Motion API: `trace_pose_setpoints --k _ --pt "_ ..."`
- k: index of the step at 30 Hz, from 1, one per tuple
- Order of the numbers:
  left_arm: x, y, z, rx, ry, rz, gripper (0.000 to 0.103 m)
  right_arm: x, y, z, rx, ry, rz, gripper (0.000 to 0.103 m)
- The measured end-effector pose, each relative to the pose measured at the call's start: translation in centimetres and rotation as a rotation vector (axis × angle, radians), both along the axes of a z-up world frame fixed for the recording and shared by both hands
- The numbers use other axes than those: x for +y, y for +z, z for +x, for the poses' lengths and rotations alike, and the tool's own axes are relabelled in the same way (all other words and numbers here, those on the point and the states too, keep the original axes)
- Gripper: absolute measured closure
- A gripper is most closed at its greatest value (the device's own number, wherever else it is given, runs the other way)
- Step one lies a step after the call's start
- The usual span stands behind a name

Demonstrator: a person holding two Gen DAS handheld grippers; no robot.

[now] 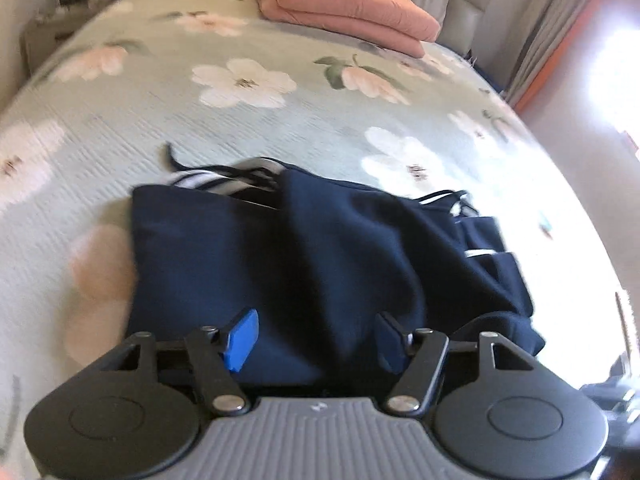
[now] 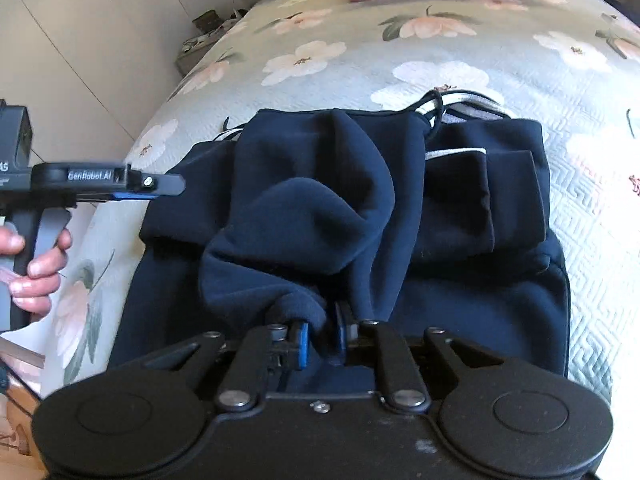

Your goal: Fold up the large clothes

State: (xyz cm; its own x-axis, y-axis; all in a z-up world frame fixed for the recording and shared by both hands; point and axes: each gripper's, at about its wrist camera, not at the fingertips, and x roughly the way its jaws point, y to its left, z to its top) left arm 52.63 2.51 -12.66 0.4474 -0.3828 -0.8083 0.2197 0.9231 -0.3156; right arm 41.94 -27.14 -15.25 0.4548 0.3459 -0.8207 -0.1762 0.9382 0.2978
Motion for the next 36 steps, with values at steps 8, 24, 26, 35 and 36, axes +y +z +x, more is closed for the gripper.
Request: trace_pose_setpoints --k 8,24,26,35,36 --pt "-1.2 -2.2 -0.3 0.077 -0.029 -0.045 0.034 1.3 1.0 -4.8 -0.048 0.116 -0.150 0.087" --pt "-1.3 -3.8 -1.3 0.174 -0.033 -0.162 0.034 0.2 2.4 -2.5 -0.046 -0.098 -0.061 0.009" --pt "-1.4 -5.0 -1.0 0.252 -0.023 -0.234 0.034 -1.1 0.7 0.1 0.104 -0.165 0.055 0.010" --pt "-1.1 -8.1 -0.3 0.387 0.092 -0.359 0.035 -4.8 -1.2 2.9 0.253 -0.397 0.382 0.015" --pt "-1.1 -8.5 -0.3 0.398 0.096 -0.364 0.034 -4.9 -1.2 3.0 0.254 -0.406 0.367 0.015"
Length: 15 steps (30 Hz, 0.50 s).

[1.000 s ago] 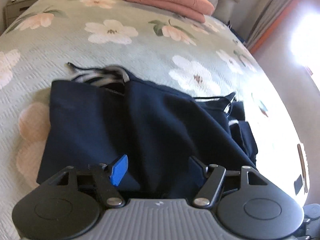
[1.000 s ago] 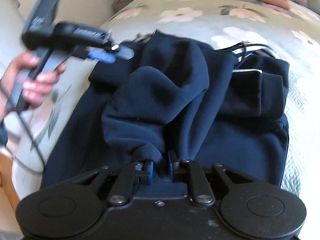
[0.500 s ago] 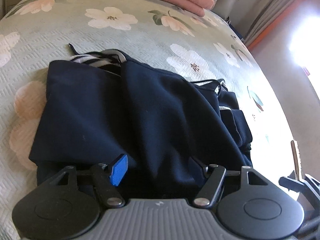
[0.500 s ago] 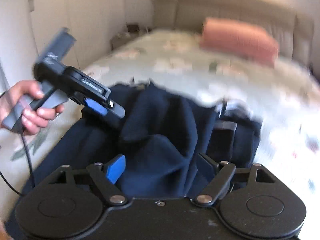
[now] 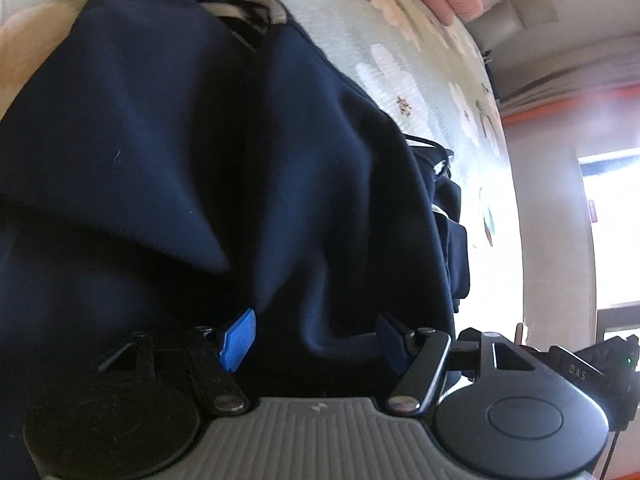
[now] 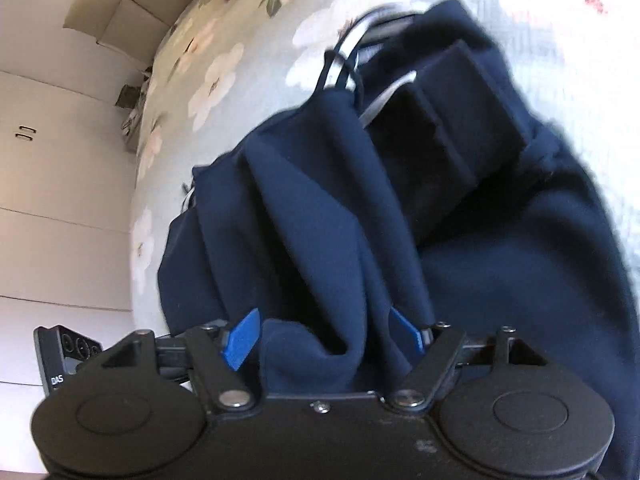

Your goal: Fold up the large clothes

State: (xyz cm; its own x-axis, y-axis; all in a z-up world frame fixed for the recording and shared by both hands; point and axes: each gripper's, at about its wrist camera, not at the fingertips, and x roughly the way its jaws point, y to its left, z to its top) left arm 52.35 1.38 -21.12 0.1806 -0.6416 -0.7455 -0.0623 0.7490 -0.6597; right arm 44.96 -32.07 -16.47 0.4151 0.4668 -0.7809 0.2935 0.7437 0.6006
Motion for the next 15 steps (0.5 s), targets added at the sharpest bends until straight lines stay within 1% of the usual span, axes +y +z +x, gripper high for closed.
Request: trace_pose_setpoints --k 1,2,3,4,5,6,7,8,9,10,12,13,14,15 --pt "-0.2 -0.4 0.2 0.020 -0.005 -0.007 0.033 0.0 -0.5 0.4 0.011 0.003 -0.006 0.015" --pt "-0.4 -0.8 0.4 0.037 -0.009 -0.015 0.033 0.2 -1.1 1.0 0.029 0.009 -0.017 0.017" --pt "-0.8 -1.2 0.6 0.047 -0.012 -0.028 0.033 0.6 -1.7 1.3 0.054 0.020 -0.027 0.024" --pt "-1.2 -1.8 0.8 0.058 -0.008 -0.051 0.039 1.0 -2.5 1.7 0.080 0.038 -0.022 0.052" --pt "-1.5 -2.4 1.0 0.069 0.005 -0.057 0.053 1.4 -3.3 2.1 0.104 0.064 -0.006 0.085" --pt "-2.0 -2.9 1.2 0.077 0.011 -0.040 0.099 1.9 -3.7 2.2 0.120 0.084 -0.009 0.088" --pt "-2.5 -3.1 1.4 0.076 0.002 -0.002 0.098 2.3 -3.5 2.1 0.107 0.096 -0.022 0.089" --pt "-2.6 -2.8 1.4 0.059 0.001 0.003 0.098 2.7 -2.8 2.0 0.075 0.111 -0.050 0.089" --pt "-2.6 -1.9 1.3 0.022 0.004 -0.015 0.099 2.8 -1.9 2.1 0.038 0.121 -0.077 0.089" --pt "-2.3 -0.1 1.2 -0.052 0.013 -0.055 0.099 2.7 -0.5 2.1 -0.015 0.128 -0.104 0.092" --pt "-1.1 3.8 0.7 -0.204 0.039 -0.142 0.098 2.4 2.9 2.3 -0.134 0.134 -0.153 0.093" --pt "-0.2 6.1 0.4 -0.304 0.068 -0.205 0.098 2.1 4.8 2.4 -0.197 0.129 -0.174 0.093" --pt "0.7 7.7 0.1 -0.382 0.096 -0.250 0.098 1.8 6.5 2.4 -0.258 0.122 -0.165 0.094" --pt "1.4 8.8 0.0 -0.434 0.117 -0.282 0.098 1.3 8.1 2.3 -0.317 0.116 -0.124 0.093"
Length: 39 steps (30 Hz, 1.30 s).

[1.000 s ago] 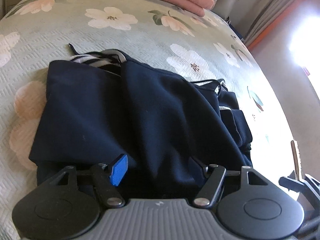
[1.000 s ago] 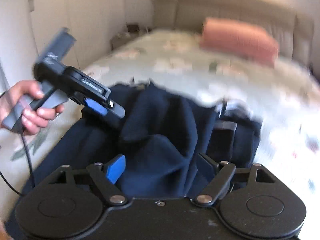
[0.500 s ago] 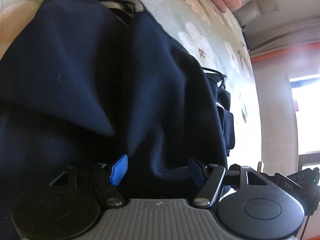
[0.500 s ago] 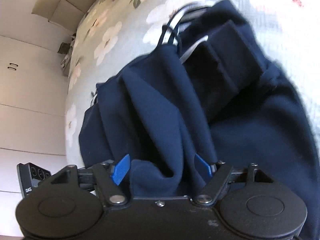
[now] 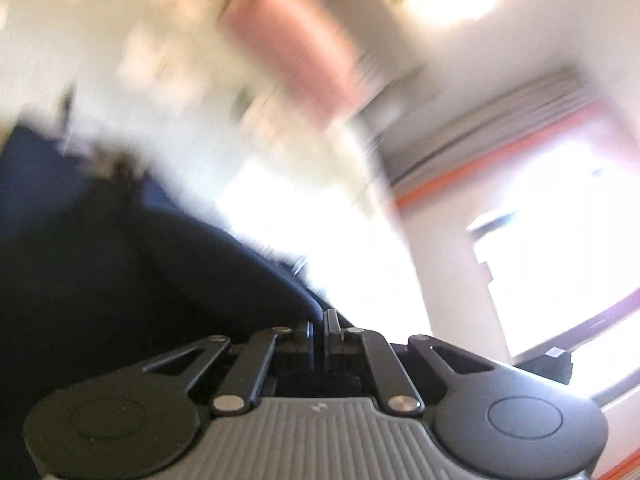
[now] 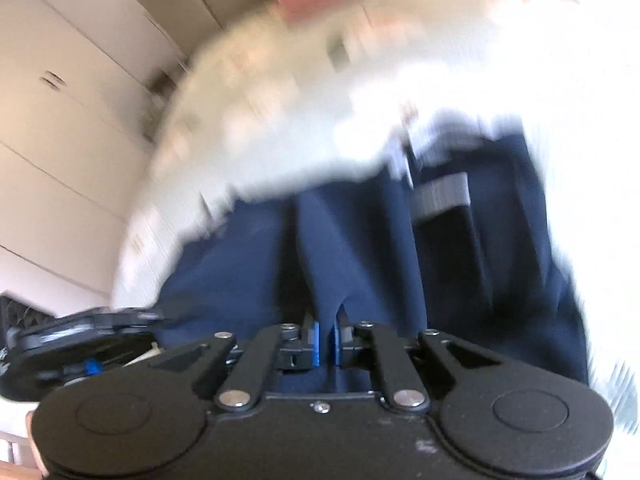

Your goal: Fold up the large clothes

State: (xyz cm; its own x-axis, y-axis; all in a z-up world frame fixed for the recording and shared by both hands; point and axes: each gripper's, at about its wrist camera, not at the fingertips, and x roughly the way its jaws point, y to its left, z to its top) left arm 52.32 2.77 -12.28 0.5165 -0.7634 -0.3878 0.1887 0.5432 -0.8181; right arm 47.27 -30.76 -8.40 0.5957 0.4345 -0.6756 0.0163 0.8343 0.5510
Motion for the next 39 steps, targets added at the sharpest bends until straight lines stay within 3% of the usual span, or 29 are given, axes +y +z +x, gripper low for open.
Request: trace_pose_setpoints --k 2,3,5,6,8,9,10,11,13,16,18,20,22,24,25,26,27,29,31,36,39 --pt "1.1 0.6 -0.2 -0.044 0.018 0.000 0.098 0.2 1.6 -0.3 -0.052 0.031 0.032 0.085" --pt "1.4 -0.1 -0.3 -0.027 0.018 0.045 0.098 0.6 1.5 -0.7 -0.037 0.055 0.020 0.079" --pt "2.1 -2.4 -1.1 0.052 0.030 0.187 0.098 1.4 -0.1 -1.7 0.023 0.111 0.015 0.039" --pt "2.4 -3.6 -1.9 0.079 0.028 0.270 0.098 1.7 -1.3 -2.6 0.066 0.134 0.012 0.028" --pt "3.1 -6.6 -3.3 0.185 0.014 0.484 0.095 2.2 -4.3 -4.1 0.176 0.164 -0.018 0.031" --pt "3.6 -8.4 -4.1 0.262 0.002 0.559 0.095 2.3 -5.8 -4.5 0.244 0.166 -0.043 0.032" --pt "4.1 -9.5 -4.8 0.310 -0.009 0.581 0.094 2.3 -7.0 -4.8 0.293 0.158 -0.067 0.035" --pt "4.6 -10.0 -5.4 0.334 -0.011 0.563 0.093 2.2 -7.8 -5.1 0.317 0.147 -0.083 0.043" --pt "5.5 -9.0 -6.0 0.323 0.001 0.493 0.093 2.0 -7.2 -5.2 0.287 0.150 -0.105 0.049" --pt "4.6 -4.7 -5.5 0.168 0.004 0.563 0.093 3.0 -3.4 -4.5 0.125 0.149 -0.108 0.049" --pt "2.9 -2.3 -4.9 0.059 -0.001 0.527 0.092 4.3 -1.7 -3.6 0.035 0.135 -0.115 0.050" --pt "1.2 -1.4 -3.6 0.015 -0.037 0.470 0.087 6.1 -2.3 -1.8 0.044 0.126 -0.126 0.053" --pt "-1.4 -3.1 -2.4 0.021 -0.114 0.460 0.086 7.6 -4.8 -1.1 0.105 0.145 -0.157 0.064" --pt "-3.3 -6.1 -1.6 0.062 -0.165 0.506 0.088 8.8 -8.3 -1.5 0.215 0.193 -0.271 0.069" --pt "-3.9 -7.9 -1.4 0.108 -0.194 0.526 0.089 9.0 -9.8 -2.1 0.262 0.209 -0.328 0.079" --pt "-3.9 -9.0 -1.3 0.128 -0.207 0.527 0.089 8.7 -10.9 -3.2 0.280 0.225 -0.364 0.091" --pt "-3.4 -9.7 -1.6 0.136 -0.212 0.526 0.089 8.3 -11.1 -4.4 0.254 0.231 -0.372 0.093" --pt "-2.7 -10.6 -2.1 0.167 -0.202 0.522 0.092 7.2 -10.6 -6.0 0.223 0.217 -0.346 0.092" --pt "-1.8 -10.2 -2.4 0.177 -0.185 0.478 0.090 6.3 -9.4 -6.8 0.226 0.190 -0.321 0.079" --pt "0.7 -9.2 -6.2 0.186 -0.228 0.453 0.088 7.3 -7.0 -7.1 0.138 0.196 -0.341 0.078" --pt "1.9 -9.5 -7.4 0.230 -0.253 0.426 0.088 9.0 -10.0 -6.8 0.218 0.222 -0.386 0.075"
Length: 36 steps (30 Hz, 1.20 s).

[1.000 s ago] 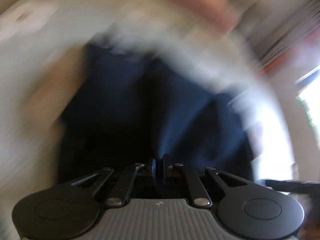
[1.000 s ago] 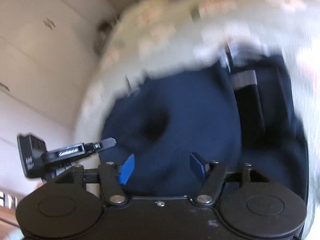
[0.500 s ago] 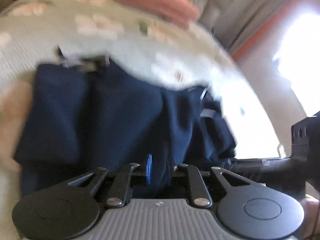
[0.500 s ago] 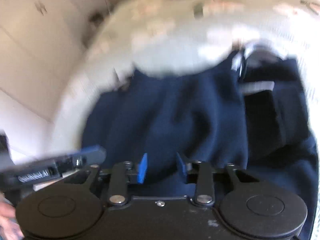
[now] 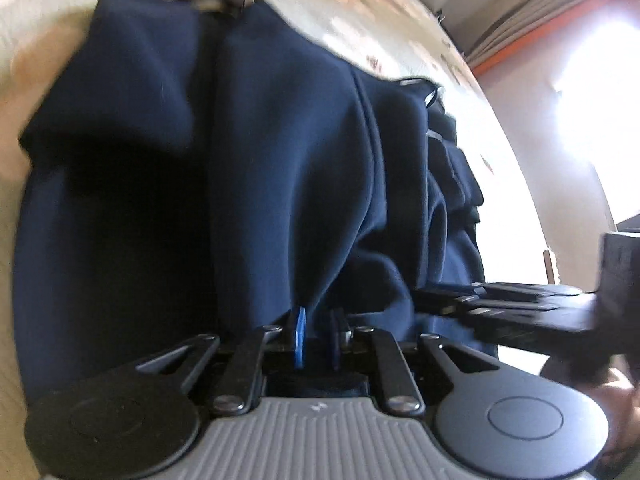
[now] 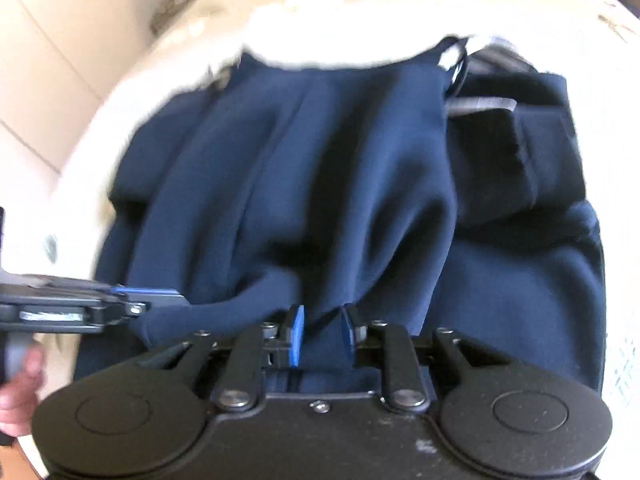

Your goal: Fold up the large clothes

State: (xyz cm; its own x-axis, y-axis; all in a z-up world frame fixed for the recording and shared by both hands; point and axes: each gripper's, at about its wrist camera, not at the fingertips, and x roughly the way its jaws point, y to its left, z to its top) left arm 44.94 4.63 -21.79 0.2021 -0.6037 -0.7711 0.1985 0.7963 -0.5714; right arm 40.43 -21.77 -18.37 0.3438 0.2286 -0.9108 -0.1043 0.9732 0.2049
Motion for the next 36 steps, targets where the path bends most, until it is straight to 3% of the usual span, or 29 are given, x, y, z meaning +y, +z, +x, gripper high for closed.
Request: trace_pose_setpoints --k 1,4,5,8,10,11,14,21,31,36 --pt "-0.1 -0.3 -0.3 0.004 0.001 0.001 0.089 0.1 -1.1 -0.1 0.018 -0.011 0.001 0.075" --pt "-0.5 0.1 -1.5 -0.031 0.005 0.051 0.090 -0.6 0.1 -0.6 0.023 -0.025 0.021 0.074" --pt "-0.4 0.8 -2.1 -0.052 0.002 0.061 0.090 -1.0 0.8 -0.9 0.019 -0.028 0.034 0.067" --pt "0.9 3.1 -4.3 -0.092 0.020 0.078 0.088 -2.9 2.8 -3.2 -0.007 -0.021 0.045 0.059" --pt "2.6 4.3 -5.9 -0.071 0.044 0.068 0.076 -4.7 3.6 -5.2 -0.013 -0.015 0.040 0.054" --pt "2.7 4.5 -6.4 -0.063 0.053 0.078 0.073 -5.5 3.7 -6.0 -0.010 -0.018 0.034 0.047" --pt "4.6 5.5 -9.1 -0.032 0.076 0.133 0.070 -7.1 3.0 -8.4 0.023 -0.035 0.010 0.037" --pt "6.7 4.5 -14.1 0.094 0.158 0.199 0.062 -10.5 2.7 -13.8 0.115 -0.130 -0.009 0.035" --pt "9.3 4.0 -18.7 0.187 0.238 0.318 0.057 -13.5 1.1 -18.1 0.219 -0.148 -0.066 0.030" --pt "10.7 3.2 -20.7 0.274 0.263 0.314 0.049 -14.4 -0.1 -19.9 0.317 -0.146 -0.066 0.030"
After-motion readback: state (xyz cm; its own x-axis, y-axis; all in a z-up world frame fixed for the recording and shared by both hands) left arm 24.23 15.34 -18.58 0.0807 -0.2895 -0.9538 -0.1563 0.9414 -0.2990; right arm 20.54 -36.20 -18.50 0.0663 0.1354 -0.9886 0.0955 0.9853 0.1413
